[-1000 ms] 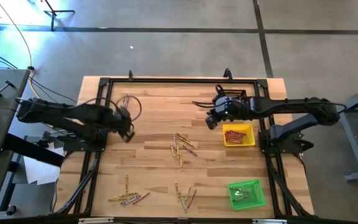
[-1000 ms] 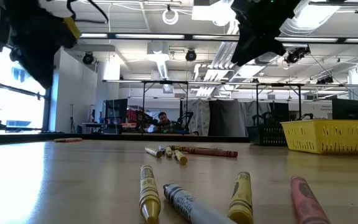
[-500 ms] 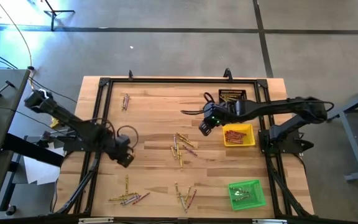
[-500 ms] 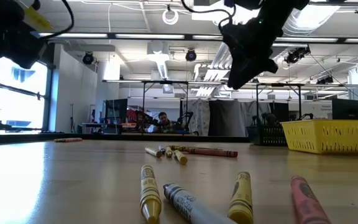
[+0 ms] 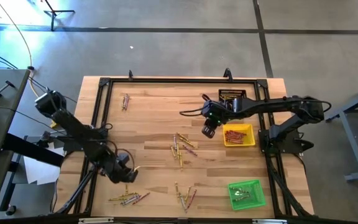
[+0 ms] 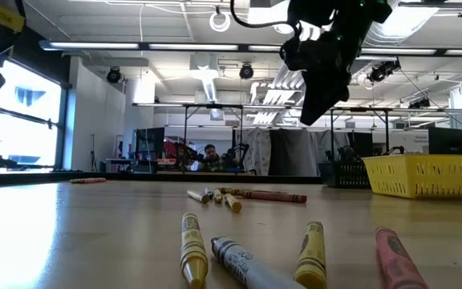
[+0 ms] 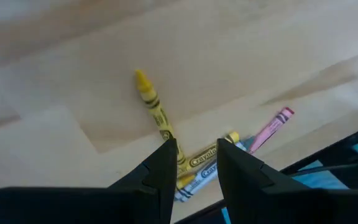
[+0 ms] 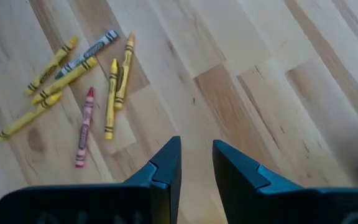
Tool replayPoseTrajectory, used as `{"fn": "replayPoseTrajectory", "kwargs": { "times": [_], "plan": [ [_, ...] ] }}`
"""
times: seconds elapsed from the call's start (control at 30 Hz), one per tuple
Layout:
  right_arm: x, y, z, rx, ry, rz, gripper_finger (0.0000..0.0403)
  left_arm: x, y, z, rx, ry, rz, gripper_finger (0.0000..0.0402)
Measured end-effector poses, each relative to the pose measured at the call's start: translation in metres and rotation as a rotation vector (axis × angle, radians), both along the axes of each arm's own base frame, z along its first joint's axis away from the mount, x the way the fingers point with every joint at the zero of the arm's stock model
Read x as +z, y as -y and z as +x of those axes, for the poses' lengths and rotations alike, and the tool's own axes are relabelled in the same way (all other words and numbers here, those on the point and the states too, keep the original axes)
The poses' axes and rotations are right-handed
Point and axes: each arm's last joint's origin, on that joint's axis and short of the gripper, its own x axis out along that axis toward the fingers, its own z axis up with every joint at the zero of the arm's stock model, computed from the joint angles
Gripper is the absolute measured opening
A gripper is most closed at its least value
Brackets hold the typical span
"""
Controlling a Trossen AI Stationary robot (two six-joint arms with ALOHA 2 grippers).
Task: Sort crayons
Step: Put the yellow crayon into the black bin
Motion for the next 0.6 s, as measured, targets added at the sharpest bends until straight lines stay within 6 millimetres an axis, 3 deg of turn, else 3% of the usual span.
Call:
{"fn": "replayPoseTrajectory", "kwargs": {
  "times": [0.6],
  "plan": [
    [0.000,-0.001,-0.001,0.146,-0.027,-0.056,0.0078,-0.033,0.023,0.016,0.142,-0.244,0.118,0.0099]
  ]
}}
